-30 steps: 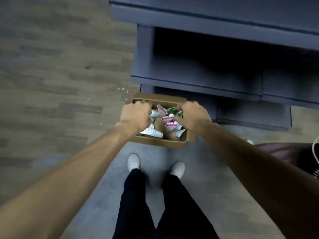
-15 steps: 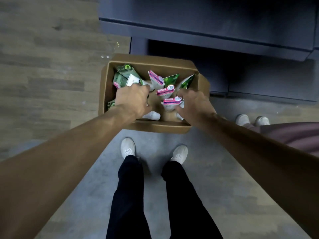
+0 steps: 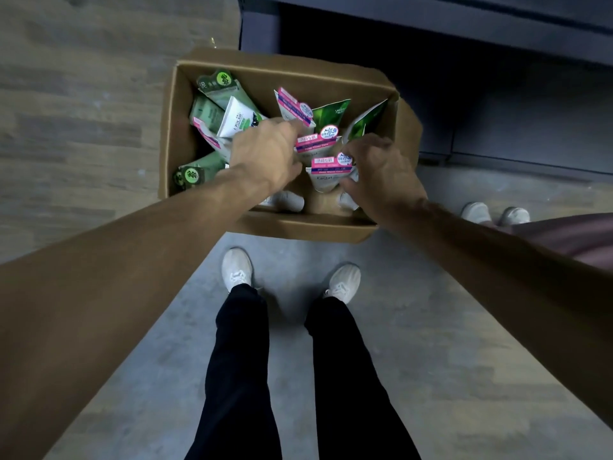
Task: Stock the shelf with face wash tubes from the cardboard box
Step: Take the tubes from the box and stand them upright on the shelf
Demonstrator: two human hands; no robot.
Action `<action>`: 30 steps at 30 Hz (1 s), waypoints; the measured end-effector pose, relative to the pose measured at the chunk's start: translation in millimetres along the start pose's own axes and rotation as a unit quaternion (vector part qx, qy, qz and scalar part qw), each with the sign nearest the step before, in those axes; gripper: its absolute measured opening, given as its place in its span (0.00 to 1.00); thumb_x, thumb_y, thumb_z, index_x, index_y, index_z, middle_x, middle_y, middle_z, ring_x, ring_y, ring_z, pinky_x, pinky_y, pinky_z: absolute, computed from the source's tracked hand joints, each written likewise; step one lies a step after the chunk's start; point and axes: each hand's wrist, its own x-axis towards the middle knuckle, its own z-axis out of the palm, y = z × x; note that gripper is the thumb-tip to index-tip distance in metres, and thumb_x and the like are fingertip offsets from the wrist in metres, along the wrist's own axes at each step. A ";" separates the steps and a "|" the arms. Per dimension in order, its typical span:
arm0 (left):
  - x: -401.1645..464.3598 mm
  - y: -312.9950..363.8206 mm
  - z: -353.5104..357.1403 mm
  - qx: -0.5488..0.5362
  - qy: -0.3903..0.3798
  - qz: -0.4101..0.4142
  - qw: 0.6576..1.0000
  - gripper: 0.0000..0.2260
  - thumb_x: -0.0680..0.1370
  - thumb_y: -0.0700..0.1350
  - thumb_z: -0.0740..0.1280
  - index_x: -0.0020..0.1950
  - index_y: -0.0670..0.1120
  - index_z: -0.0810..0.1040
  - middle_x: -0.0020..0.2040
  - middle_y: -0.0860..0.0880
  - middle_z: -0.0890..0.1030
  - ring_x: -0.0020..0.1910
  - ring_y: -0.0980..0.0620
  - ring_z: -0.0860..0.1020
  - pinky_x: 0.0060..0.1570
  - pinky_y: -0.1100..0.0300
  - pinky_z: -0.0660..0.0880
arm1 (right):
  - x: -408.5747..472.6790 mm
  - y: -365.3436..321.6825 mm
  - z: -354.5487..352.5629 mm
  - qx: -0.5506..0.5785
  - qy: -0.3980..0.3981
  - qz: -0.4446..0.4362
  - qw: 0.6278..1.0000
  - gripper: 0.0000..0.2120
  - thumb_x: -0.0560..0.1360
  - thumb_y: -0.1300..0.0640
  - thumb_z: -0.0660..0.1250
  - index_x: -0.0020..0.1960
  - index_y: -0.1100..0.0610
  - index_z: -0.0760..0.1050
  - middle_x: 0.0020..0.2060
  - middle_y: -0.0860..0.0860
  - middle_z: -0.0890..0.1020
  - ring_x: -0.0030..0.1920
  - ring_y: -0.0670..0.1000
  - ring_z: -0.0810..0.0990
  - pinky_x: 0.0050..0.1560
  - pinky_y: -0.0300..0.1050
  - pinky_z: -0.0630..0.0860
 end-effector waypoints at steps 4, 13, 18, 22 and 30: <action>7.6 0.4 3.7 0.013 0.011 0.022 1.000 0.19 0.75 0.45 0.69 0.66 0.50 0.74 0.57 0.45 0.79 0.55 0.40 0.78 0.47 0.50 0.73 | 3.7 4.1 14.7 -0.050 0.023 -0.024 0.998 0.12 0.76 0.60 0.66 0.59 0.59 0.77 0.55 0.56 0.79 0.55 0.56 0.72 0.45 0.45 0.68; 18.1 6.6 18.0 -0.013 0.005 0.027 1.000 0.12 0.76 0.42 0.67 0.59 0.47 0.78 0.50 0.38 0.81 0.51 0.35 0.79 0.48 0.47 0.76 | 4.6 12.7 24.9 -0.109 0.056 -0.042 0.992 0.09 0.78 0.54 0.64 0.55 0.54 0.80 0.52 0.52 0.79 0.53 0.56 0.75 0.41 0.45 0.67; 21.2 4.1 21.8 -0.022 0.009 0.031 0.999 0.09 0.77 0.42 0.66 0.56 0.45 0.77 0.48 0.38 0.81 0.49 0.35 0.79 0.45 0.48 0.75 | 5.3 14.5 27.5 -0.112 0.068 -0.053 0.990 0.13 0.78 0.50 0.65 0.61 0.52 0.77 0.53 0.52 0.81 0.53 0.54 0.77 0.40 0.42 0.64; 18.2 2.1 20.3 -0.018 0.015 0.038 0.999 0.10 0.77 0.43 0.66 0.58 0.48 0.79 0.48 0.39 0.81 0.49 0.36 0.79 0.46 0.48 0.77 | 7.3 15.3 29.5 -0.096 0.080 -0.039 0.991 0.18 0.77 0.49 0.67 0.65 0.52 0.73 0.55 0.54 0.82 0.54 0.54 0.78 0.41 0.42 0.65; 1.7 -15.0 6.9 0.017 -0.021 -0.005 1.000 0.08 0.78 0.50 0.66 0.51 0.47 0.80 0.45 0.40 0.80 0.48 0.36 0.78 0.42 0.51 0.72 | 11.0 12.8 31.5 -0.101 0.067 -0.042 0.992 0.14 0.76 0.53 0.69 0.59 0.56 0.75 0.51 0.56 0.81 0.53 0.56 0.78 0.40 0.44 0.69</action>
